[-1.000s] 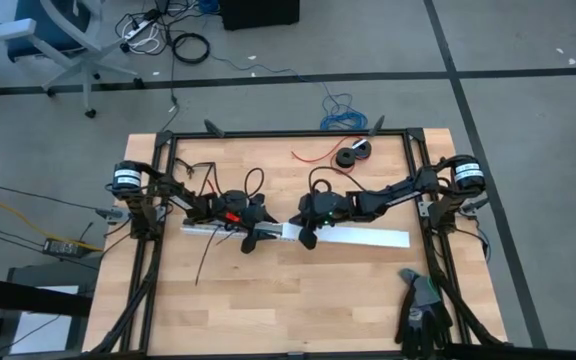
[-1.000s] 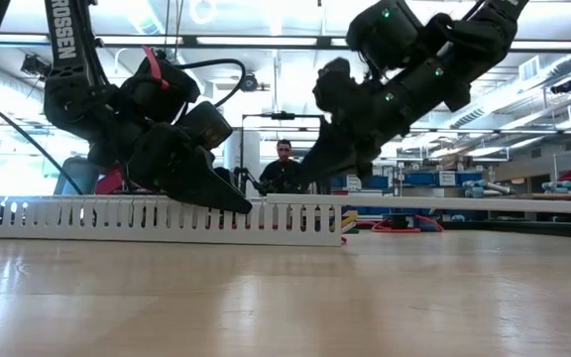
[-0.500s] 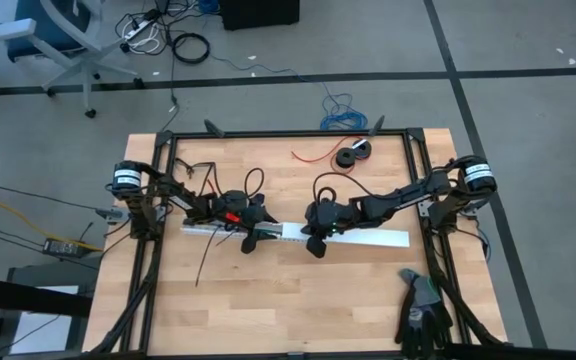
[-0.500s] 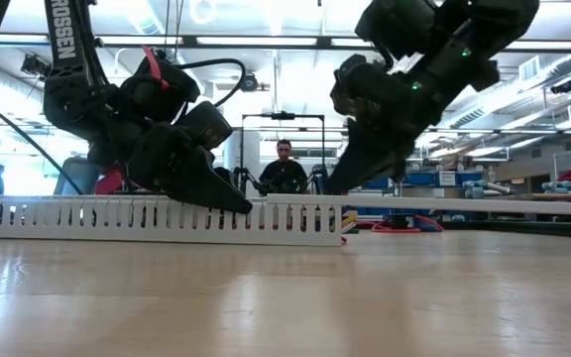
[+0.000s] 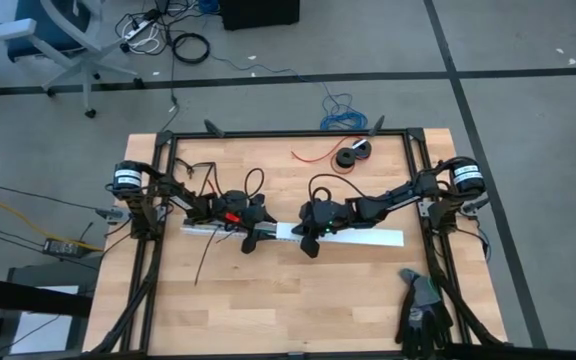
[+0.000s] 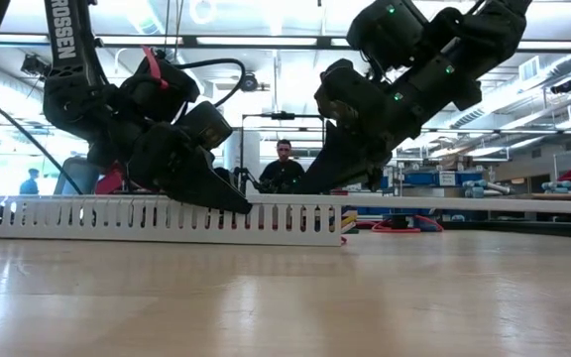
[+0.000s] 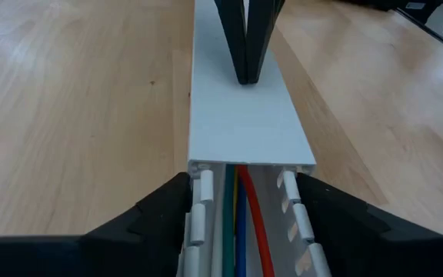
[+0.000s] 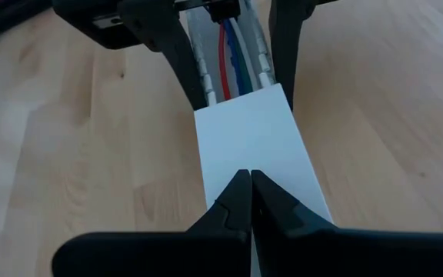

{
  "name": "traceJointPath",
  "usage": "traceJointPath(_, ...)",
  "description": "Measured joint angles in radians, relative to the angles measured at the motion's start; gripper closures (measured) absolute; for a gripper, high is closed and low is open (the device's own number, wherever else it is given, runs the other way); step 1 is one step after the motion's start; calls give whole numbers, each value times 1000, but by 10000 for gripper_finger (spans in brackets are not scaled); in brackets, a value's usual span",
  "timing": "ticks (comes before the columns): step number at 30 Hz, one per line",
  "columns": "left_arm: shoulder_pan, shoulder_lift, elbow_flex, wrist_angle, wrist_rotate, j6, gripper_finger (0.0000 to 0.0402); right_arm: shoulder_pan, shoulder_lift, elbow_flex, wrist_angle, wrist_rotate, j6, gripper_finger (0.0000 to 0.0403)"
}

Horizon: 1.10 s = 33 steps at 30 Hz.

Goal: Ziptie cables
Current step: Close the white cable duct

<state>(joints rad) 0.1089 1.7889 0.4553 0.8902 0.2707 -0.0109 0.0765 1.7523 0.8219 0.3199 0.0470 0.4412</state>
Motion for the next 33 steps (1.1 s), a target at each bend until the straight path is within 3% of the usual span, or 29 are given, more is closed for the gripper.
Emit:
traceJointPath(10,0,0,0,-2,11,-18,120,0,0,0,-3,-6,0,403)
traceJointPath(26,0,-45,-129,113,3,-46,120,-1,0,0,-25,-6,10,403)
traceJointPath(33,0,-45,-121,99,-9,-23,120,-3,0,0,-22,-6,14,403)
